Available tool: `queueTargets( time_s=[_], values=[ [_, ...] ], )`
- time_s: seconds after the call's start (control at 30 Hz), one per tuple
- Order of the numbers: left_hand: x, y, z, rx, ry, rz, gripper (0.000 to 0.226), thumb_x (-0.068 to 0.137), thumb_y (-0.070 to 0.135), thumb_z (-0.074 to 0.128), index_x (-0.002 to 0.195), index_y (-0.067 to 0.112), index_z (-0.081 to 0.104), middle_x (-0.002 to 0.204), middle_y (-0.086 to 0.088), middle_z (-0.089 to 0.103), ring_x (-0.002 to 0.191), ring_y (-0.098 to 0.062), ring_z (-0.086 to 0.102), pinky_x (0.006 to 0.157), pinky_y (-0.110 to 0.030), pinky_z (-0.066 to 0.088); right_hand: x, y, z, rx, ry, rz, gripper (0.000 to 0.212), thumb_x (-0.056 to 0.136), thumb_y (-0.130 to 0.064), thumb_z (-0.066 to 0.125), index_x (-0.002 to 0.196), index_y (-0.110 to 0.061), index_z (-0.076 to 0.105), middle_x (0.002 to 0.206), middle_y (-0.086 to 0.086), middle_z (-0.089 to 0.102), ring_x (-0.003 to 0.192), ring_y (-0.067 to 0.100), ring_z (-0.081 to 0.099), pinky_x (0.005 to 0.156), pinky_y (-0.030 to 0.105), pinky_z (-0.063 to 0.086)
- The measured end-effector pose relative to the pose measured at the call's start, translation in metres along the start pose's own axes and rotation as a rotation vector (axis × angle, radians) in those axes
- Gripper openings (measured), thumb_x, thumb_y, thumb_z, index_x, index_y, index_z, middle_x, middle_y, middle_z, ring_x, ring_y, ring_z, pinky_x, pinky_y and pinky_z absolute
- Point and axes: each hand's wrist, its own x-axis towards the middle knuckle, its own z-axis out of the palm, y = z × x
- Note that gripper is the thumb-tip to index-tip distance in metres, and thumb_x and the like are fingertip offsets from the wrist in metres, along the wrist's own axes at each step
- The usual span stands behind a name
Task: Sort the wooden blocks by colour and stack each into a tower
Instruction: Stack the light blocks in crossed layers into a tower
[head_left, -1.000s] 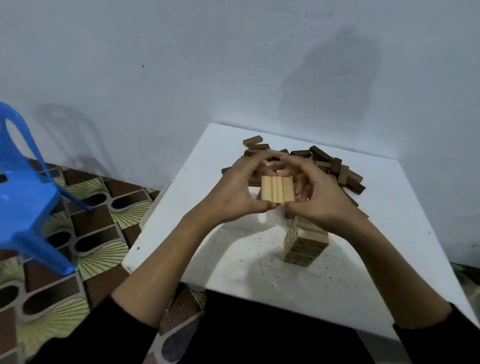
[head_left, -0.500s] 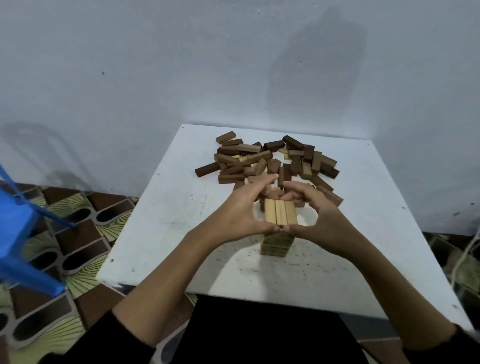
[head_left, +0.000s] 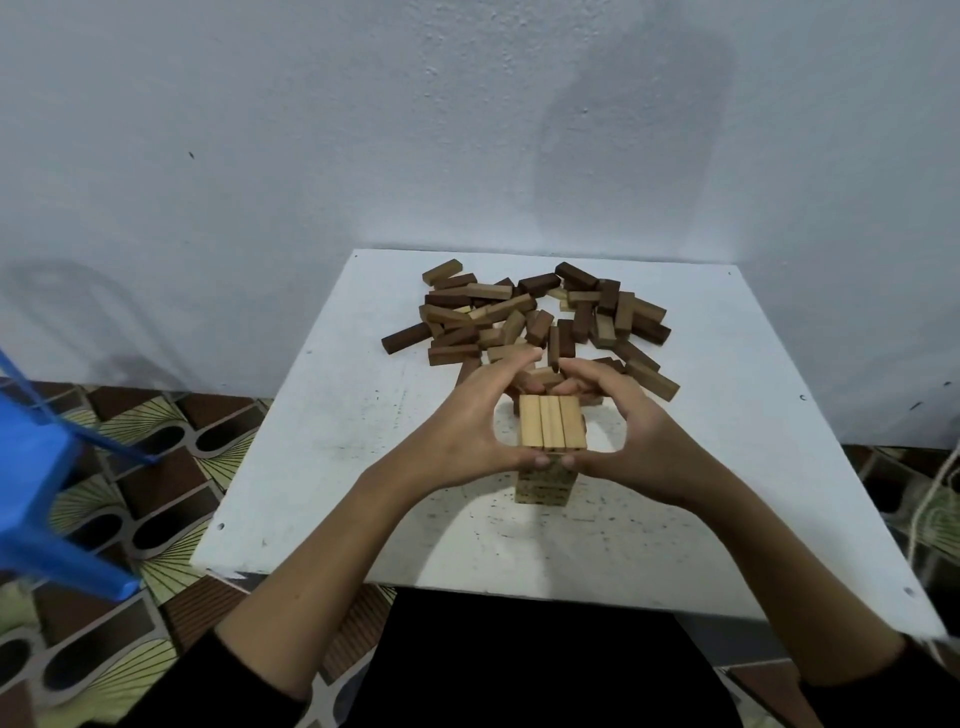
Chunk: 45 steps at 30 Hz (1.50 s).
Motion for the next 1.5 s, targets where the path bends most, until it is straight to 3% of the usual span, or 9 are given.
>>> queueTargets(
  time_s=[0.13, 0.37, 0.57, 0.73, 0.83, 1.07, 1.2, 1.33, 1.5],
  values=[
    [0.000, -0.001, 0.001, -0.008, -0.003, -0.006, 0.097, 0.067, 0.023, 0.085, 0.146, 0.027, 0.029, 0.120, 0.005, 0.055, 0.119, -0.011, 0.047, 0.103, -0.032, 0.036, -0.001, 0.002, 0.000, -0.012, 0.016, -0.019, 0.084, 0.071, -0.016, 0.081, 0.140, -0.028, 0.034, 0.122, -0.013, 0.048, 0.112, -0.008, 0.038, 0.080, -0.008, 0.028],
    [0.001, -0.002, 0.005, 0.008, 0.001, 0.007, 0.097, 0.068, 0.022, 0.084, 0.146, 0.023, 0.028, 0.117, 0.006, 0.055, 0.118, -0.010, 0.047, 0.101, -0.030, 0.037, 0.002, 0.005, 0.003, -0.025, 0.016, -0.021, 0.083, 0.072, -0.016, 0.080, 0.139, -0.031, 0.033, 0.120, -0.016, 0.045, 0.117, 0.002, 0.037, 0.083, -0.003, 0.030],
    [0.002, -0.003, 0.005, 0.019, -0.013, -0.002, 0.097, 0.069, 0.023, 0.084, 0.147, 0.027, 0.026, 0.119, 0.007, 0.053, 0.118, -0.009, 0.046, 0.099, -0.028, 0.038, 0.003, 0.004, 0.004, -0.025, 0.018, -0.021, 0.083, 0.072, -0.016, 0.080, 0.137, -0.035, 0.032, 0.114, -0.026, 0.042, 0.110, -0.014, 0.035, 0.082, -0.005, 0.029],
    [0.003, -0.003, 0.006, 0.017, -0.016, -0.010, 0.096, 0.069, 0.022, 0.083, 0.147, 0.027, 0.026, 0.119, 0.008, 0.052, 0.118, -0.009, 0.045, 0.099, -0.027, 0.036, 0.002, 0.003, 0.005, -0.015, 0.010, -0.005, 0.083, 0.073, -0.015, 0.079, 0.138, -0.034, 0.031, 0.121, -0.013, 0.045, 0.116, 0.002, 0.036, 0.088, 0.007, 0.031],
    [0.003, -0.004, 0.006, 0.009, -0.020, -0.011, 0.096, 0.069, 0.023, 0.082, 0.147, 0.027, 0.026, 0.121, 0.005, 0.051, 0.119, -0.010, 0.045, 0.099, -0.028, 0.037, 0.002, 0.002, 0.004, -0.004, 0.004, 0.005, 0.082, 0.073, -0.015, 0.079, 0.136, -0.037, 0.030, 0.124, -0.010, 0.043, 0.117, 0.004, 0.037, 0.093, 0.017, 0.033],
    [0.002, -0.004, 0.007, -0.018, -0.023, -0.014, 0.096, 0.069, 0.021, 0.082, 0.148, 0.024, 0.026, 0.122, 0.004, 0.051, 0.118, -0.010, 0.046, 0.098, -0.028, 0.037, 0.002, 0.001, 0.005, 0.000, -0.007, 0.037, 0.084, 0.073, -0.016, 0.079, 0.141, -0.032, 0.031, 0.122, -0.011, 0.044, 0.116, 0.005, 0.039, 0.094, 0.022, 0.036],
    [0.002, -0.003, 0.007, -0.034, -0.022, -0.016, 0.096, 0.070, 0.020, 0.082, 0.148, 0.024, 0.026, 0.119, 0.007, 0.050, 0.117, -0.007, 0.045, 0.095, -0.020, 0.035, 0.003, -0.001, 0.004, -0.020, -0.020, 0.041, 0.084, 0.074, -0.016, 0.078, 0.141, -0.033, 0.029, 0.126, -0.010, 0.042, 0.117, 0.006, 0.037, 0.096, 0.025, 0.037],
    [-0.001, -0.005, 0.007, -0.067, 0.000, -0.024, 0.099, 0.070, 0.022, 0.084, 0.142, 0.037, 0.017, 0.132, 0.013, 0.038, 0.119, 0.011, 0.035, 0.092, -0.001, 0.029, 0.000, 0.000, 0.003, 0.006, -0.009, 0.007, 0.093, 0.072, -0.017, 0.080, 0.143, -0.032, 0.022, 0.137, -0.004, 0.037, 0.124, 0.009, 0.036, 0.102, 0.028, 0.037],
    [-0.013, -0.007, 0.015, -0.134, -0.023, -0.094, 0.106, 0.074, 0.033, 0.080, 0.150, 0.031, 0.005, 0.155, 0.011, 0.015, 0.141, -0.003, 0.017, 0.113, -0.027, 0.023, -0.008, 0.006, 0.014, 0.100, 0.019, 0.034, 0.099, 0.072, -0.037, 0.073, 0.147, -0.031, 0.009, 0.149, -0.010, 0.022, 0.127, -0.002, 0.024, 0.099, 0.017, 0.027]
  ],
)
